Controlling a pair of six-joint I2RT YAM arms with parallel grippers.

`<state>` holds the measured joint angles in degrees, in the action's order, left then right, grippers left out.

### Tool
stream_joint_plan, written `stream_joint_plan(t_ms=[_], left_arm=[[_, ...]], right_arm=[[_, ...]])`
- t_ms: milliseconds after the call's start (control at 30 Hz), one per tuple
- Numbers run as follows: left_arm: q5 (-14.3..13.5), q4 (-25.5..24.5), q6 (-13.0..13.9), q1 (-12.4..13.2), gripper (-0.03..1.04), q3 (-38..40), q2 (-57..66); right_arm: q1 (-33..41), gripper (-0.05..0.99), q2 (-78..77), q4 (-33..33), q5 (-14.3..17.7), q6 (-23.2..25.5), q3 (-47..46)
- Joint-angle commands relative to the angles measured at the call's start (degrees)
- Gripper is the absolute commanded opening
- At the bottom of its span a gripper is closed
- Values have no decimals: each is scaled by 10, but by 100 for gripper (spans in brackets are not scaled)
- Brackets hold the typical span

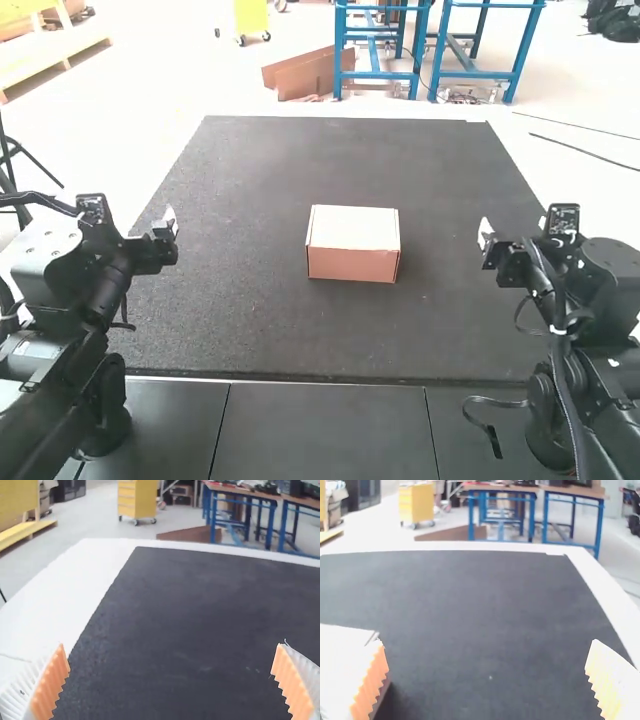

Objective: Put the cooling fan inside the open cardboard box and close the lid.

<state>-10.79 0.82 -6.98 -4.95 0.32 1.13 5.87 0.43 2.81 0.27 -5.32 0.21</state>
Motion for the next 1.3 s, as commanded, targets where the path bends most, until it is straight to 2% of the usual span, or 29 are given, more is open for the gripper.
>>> stream_joint_plan(t_ms=[0,133,1267], left_arm=[[29,-5,39,3,95,-5,-4],[30,-14,51,-5,96,-5,-11],[30,-13,50,-9,96,-4,-11]], right_arm=[[-6,91,-4,-12,-3,9,-2],[-5,91,-4,-28,-1,9,-2],[-6,91,-4,-27,-4,5,-2]])
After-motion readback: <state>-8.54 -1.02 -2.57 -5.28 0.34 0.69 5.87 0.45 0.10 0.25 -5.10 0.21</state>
